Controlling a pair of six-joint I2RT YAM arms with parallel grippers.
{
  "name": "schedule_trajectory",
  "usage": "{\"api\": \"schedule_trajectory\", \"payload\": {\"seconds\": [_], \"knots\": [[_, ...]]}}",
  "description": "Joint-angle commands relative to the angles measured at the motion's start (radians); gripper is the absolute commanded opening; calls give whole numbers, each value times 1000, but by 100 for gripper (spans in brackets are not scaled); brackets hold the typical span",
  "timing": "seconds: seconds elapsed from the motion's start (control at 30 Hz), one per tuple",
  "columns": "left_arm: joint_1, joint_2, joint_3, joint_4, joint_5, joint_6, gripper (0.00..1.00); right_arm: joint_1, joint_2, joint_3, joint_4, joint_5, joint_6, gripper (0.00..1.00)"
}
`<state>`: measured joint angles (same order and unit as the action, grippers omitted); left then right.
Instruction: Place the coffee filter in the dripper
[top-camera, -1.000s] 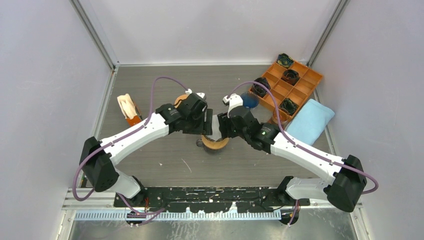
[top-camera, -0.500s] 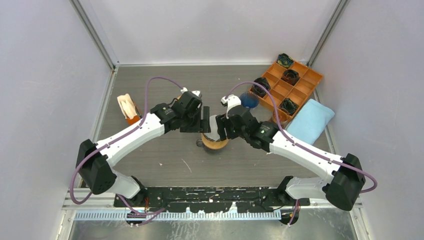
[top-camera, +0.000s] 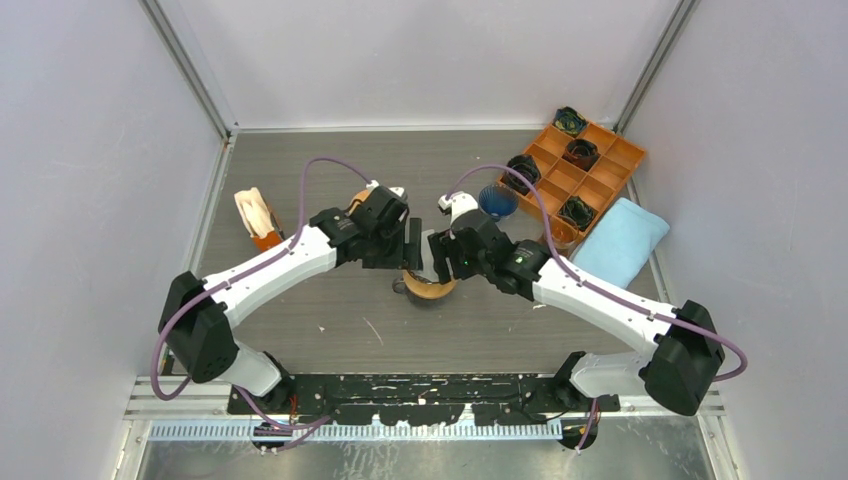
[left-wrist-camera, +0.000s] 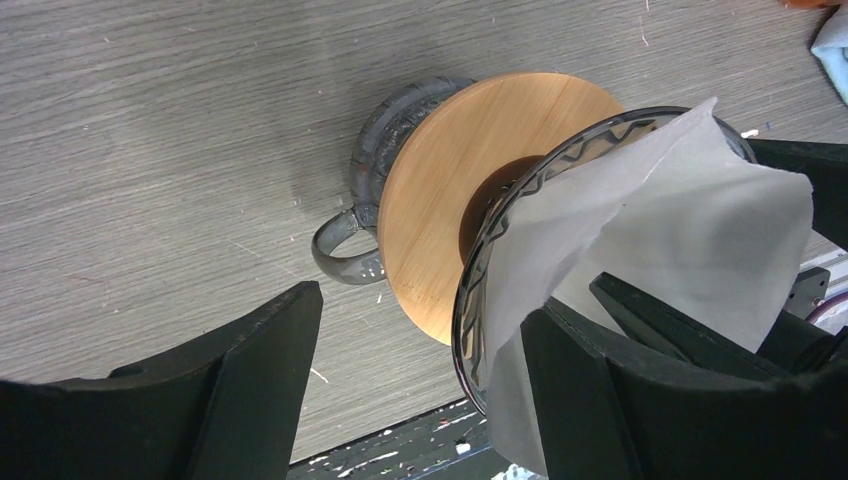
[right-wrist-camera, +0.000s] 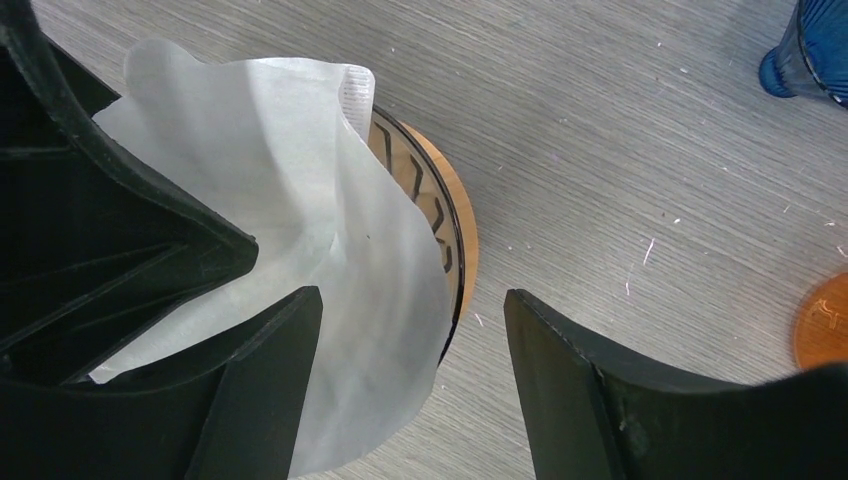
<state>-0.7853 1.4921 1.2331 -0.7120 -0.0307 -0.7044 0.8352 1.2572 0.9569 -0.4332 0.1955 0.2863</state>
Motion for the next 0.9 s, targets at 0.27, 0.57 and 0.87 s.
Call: {"api": "schedule_trajectory", "payload": {"seconds": [0.27,0.57,0.87], "knots": [[4,-83,27,71,25,-7,79,-3,-62,113,-16,-3,-30,82],[8,-201,-9,122,39,11,87,-4,-140,120,-15,14,-40,85],[43,-425,-210,205,55,41,92,-4,-254,53,11,78,-81,86]]}}
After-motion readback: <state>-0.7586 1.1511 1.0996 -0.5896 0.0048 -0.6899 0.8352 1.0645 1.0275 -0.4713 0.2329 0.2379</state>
